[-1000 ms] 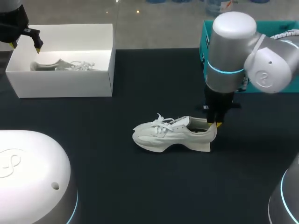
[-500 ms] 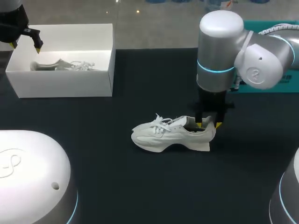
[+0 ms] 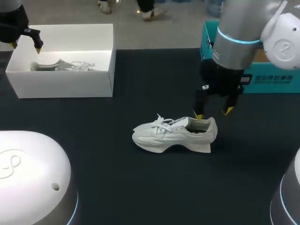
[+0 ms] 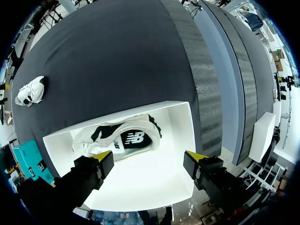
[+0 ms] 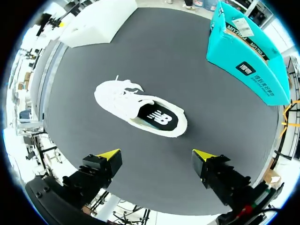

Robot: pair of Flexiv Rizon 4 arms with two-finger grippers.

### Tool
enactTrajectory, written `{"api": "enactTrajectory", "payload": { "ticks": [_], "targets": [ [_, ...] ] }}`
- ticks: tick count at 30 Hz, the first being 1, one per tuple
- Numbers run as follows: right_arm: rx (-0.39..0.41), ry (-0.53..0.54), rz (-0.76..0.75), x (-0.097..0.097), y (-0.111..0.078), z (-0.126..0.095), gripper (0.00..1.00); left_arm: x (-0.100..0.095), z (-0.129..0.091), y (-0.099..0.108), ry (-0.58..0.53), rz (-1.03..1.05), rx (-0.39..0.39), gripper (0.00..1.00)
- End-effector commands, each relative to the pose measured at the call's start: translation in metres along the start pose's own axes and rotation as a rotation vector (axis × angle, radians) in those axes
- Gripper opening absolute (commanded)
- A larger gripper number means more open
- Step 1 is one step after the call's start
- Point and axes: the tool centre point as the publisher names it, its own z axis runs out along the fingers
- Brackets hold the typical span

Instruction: Take the shoe out of the shoebox, open the shoe tongue, remove and reinsert the insole, then place the shoe into the shoebox

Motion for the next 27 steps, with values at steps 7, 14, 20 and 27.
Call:
{"api": "enactTrajectory", "payload": {
  "ticks": [7,14,20,27],
  "targets": [
    [-0.188,0.214,-0.671,-0.0157,-0.0319,-0.0151,1.0,0.0007,-0.0003,0.0004,0.001,0.001,0.001,1.0],
    [-0.188,0.214,-0.671,-0.0157,-0.0319,-0.0151,1.0,0.0007,-0.0003,0.0004,0.001,0.001,0.001,1.0],
    [-0.188,0.214,-0.671,-0.0157,-0.0319,-0.0151,1.0,0.0007,-0.0003,0.0004,0.001,0.001,0.001,1.0],
    [-0.271,0.178,-0.779,-0.0139,-0.0267,-0.0222,1.0,0.0007,-0.0003,0.0004,0.001,0.001,0.001,1.0]
  ]
}}
